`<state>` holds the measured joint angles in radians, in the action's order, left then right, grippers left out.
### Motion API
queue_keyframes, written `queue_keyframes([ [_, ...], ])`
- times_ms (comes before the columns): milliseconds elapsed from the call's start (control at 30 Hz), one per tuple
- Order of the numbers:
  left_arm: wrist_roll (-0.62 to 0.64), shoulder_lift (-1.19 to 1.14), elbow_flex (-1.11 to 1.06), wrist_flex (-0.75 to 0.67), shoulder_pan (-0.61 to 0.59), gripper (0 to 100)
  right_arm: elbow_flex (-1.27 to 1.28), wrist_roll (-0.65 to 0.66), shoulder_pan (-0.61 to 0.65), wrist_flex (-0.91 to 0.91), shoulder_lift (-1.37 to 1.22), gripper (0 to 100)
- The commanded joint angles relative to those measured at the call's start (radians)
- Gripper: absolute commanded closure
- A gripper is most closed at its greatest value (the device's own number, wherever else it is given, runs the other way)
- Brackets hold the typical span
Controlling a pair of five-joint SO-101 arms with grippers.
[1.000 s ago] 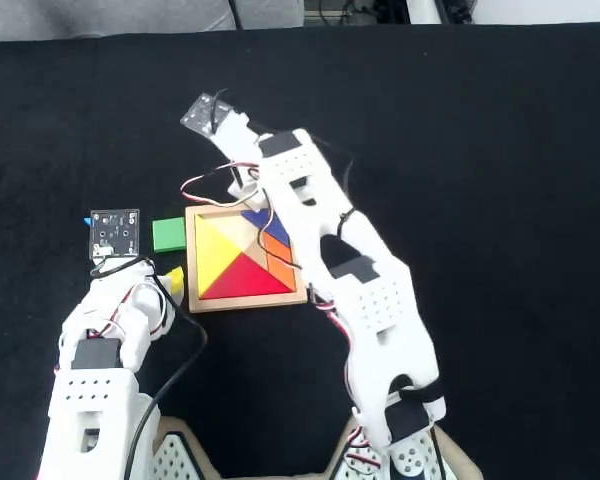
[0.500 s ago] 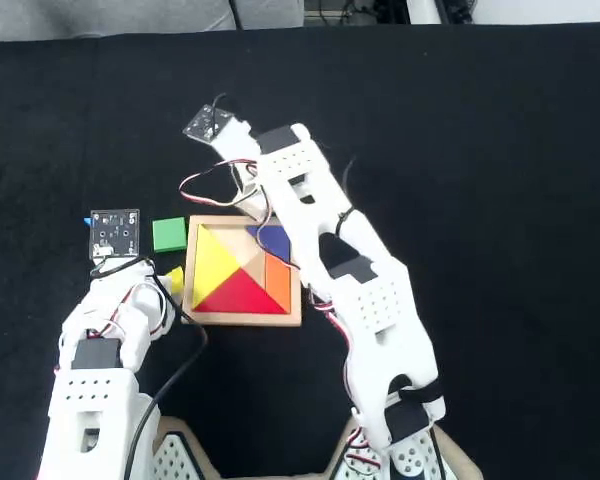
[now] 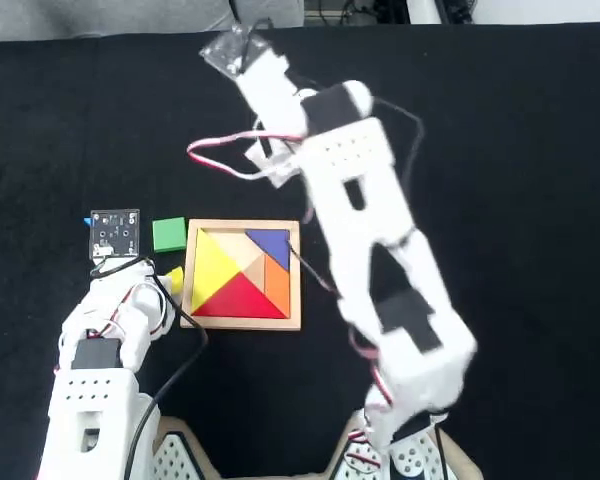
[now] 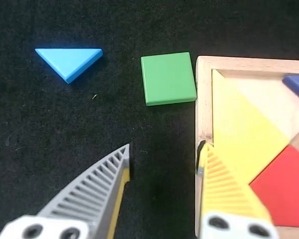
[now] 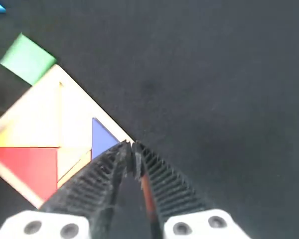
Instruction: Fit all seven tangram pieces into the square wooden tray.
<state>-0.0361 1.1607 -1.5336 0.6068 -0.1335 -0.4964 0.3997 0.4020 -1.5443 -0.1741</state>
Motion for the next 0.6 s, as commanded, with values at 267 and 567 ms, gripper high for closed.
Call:
queue_keyframes([
  [267,-0.008,0.011,0.015,-0.008,0.002,78,0.891,-0.092,-0.038,0.433,0.743,98.8],
  [567,-0.006,0.011,0.019,-0.006,-0.042,78,1.44,-0.1,-0.084,0.839,1.017,98.7],
])
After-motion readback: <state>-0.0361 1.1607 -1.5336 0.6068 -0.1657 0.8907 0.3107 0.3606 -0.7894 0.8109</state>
